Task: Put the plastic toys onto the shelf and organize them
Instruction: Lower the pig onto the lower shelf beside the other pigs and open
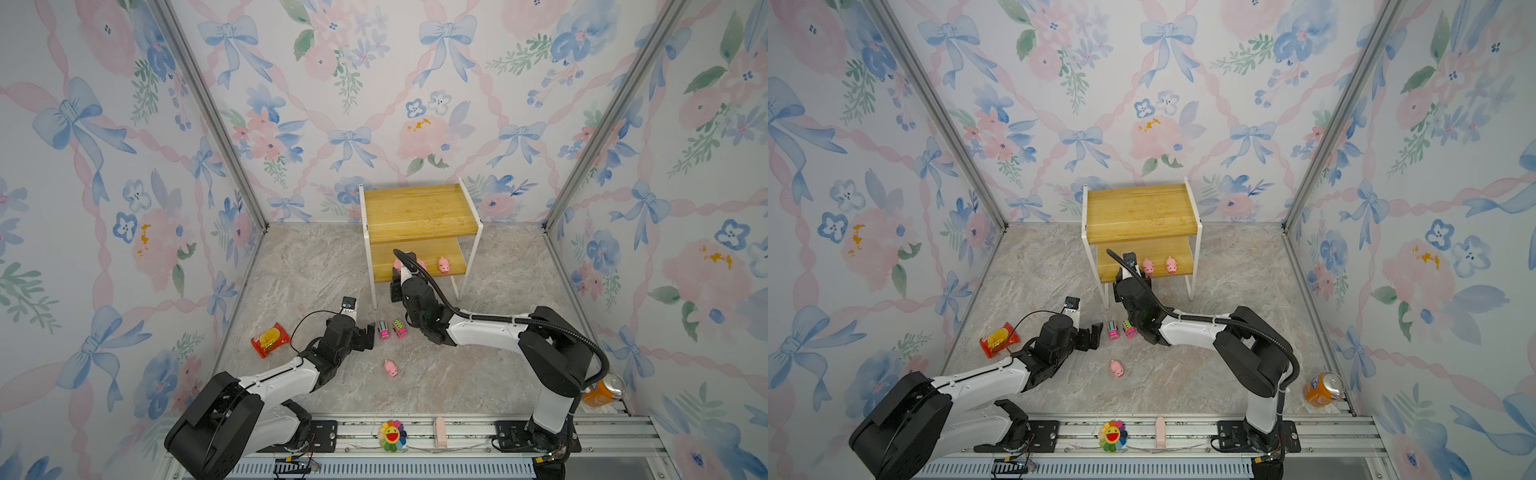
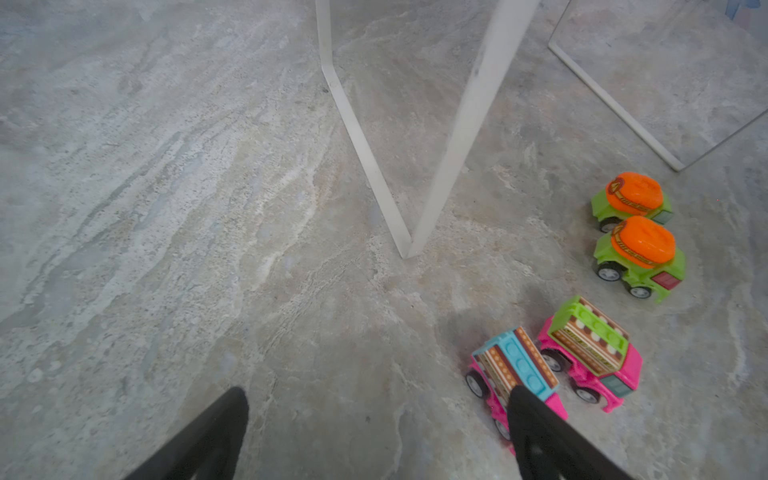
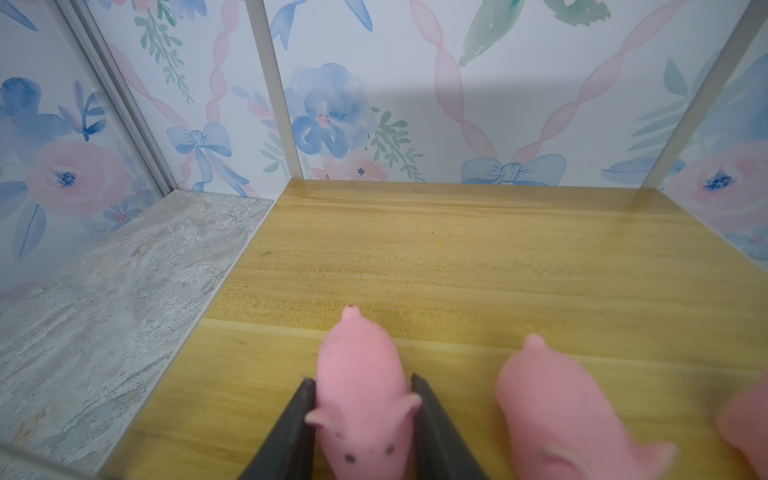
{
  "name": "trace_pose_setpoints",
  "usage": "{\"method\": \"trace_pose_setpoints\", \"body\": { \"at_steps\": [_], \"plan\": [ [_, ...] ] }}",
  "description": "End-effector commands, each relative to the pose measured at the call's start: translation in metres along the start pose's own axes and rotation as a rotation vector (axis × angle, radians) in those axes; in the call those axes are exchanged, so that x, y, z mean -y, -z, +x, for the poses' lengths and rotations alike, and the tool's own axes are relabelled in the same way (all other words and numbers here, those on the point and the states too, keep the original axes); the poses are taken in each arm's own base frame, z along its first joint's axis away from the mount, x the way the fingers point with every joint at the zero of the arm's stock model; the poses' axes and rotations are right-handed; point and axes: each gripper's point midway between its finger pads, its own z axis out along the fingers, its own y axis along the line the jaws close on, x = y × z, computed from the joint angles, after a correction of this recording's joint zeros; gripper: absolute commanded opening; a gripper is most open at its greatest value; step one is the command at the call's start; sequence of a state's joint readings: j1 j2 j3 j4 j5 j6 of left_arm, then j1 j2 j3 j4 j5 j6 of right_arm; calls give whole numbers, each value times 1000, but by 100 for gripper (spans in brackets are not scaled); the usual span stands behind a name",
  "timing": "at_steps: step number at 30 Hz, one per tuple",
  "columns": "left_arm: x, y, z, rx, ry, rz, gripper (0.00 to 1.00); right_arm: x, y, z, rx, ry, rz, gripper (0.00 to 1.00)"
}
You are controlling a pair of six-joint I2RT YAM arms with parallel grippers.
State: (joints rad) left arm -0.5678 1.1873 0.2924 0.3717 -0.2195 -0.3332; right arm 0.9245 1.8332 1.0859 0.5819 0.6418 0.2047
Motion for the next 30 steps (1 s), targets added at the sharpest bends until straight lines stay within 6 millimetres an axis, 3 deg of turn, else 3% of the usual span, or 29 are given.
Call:
{"method": "trace_pose_setpoints", "body": {
  "at_steps": [1,18,30],
  "plan": [
    [-1,-1,0,7,1,1,98,7,-2,9,-2,-5,29,39],
    [-2,0,0,9,2,-4,98,5,-3,10,-2,-2,23,42],
    [-2,-1,0,5,2,-4,98,17,1,11,-2,16,52,41]
  ]
}}
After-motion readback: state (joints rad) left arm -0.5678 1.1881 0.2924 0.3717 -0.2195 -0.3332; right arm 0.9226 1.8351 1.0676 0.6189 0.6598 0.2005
